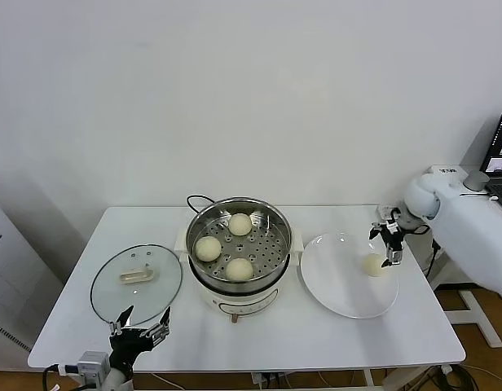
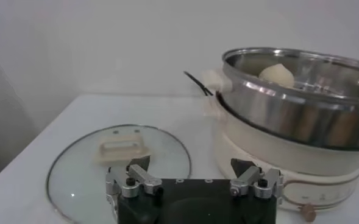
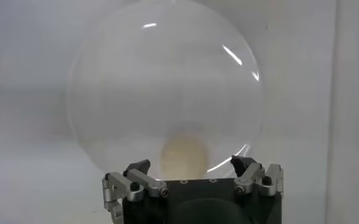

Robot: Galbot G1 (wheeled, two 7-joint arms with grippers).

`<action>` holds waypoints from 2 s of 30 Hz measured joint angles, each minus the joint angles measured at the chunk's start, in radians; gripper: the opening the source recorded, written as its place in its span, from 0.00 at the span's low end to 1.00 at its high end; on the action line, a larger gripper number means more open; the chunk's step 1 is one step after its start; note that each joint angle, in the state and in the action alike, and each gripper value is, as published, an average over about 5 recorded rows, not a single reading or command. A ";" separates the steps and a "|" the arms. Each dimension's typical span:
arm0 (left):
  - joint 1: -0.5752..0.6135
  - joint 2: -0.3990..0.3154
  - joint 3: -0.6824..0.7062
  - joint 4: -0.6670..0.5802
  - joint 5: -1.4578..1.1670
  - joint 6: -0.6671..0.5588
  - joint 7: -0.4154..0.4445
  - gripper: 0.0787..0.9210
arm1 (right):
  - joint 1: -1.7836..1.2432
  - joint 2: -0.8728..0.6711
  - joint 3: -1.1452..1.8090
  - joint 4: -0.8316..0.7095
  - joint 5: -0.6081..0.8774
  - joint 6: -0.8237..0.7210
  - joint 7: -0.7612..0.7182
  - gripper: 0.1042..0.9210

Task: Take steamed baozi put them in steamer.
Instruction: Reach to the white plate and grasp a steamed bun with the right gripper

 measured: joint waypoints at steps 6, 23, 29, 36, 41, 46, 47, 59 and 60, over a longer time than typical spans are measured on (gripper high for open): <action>-0.004 0.007 0.000 0.010 -0.001 0.000 0.001 0.88 | -0.029 0.038 0.036 -0.055 -0.069 0.030 0.026 0.88; -0.011 0.019 -0.004 0.026 -0.001 0.000 0.004 0.88 | -0.063 0.102 0.076 -0.149 -0.140 0.028 0.073 0.88; -0.013 0.018 -0.003 0.030 -0.001 0.000 0.005 0.88 | -0.070 0.109 0.078 -0.164 -0.147 0.020 0.076 0.88; -0.019 0.019 -0.002 0.037 0.000 0.001 0.006 0.88 | -0.076 0.118 0.080 -0.179 -0.150 0.014 0.088 0.88; -0.021 0.019 -0.001 0.039 0.002 0.001 0.006 0.88 | -0.076 0.123 0.081 -0.187 -0.151 0.010 0.092 0.87; -0.021 0.019 -0.001 0.043 0.003 0.001 0.006 0.88 | -0.075 0.122 0.082 -0.189 -0.151 0.008 0.093 0.74; -0.022 0.019 -0.001 0.044 0.003 0.001 0.006 0.88 | -0.075 0.121 0.082 -0.189 -0.151 0.007 0.094 0.70; -0.031 0.018 0.005 0.047 0.008 0.001 0.007 0.88 | -0.052 0.101 0.069 -0.167 -0.110 -0.021 0.085 0.43; -0.033 0.018 0.006 0.047 0.010 0.000 0.007 0.88 | -0.048 0.097 0.063 -0.160 -0.100 -0.027 0.082 0.43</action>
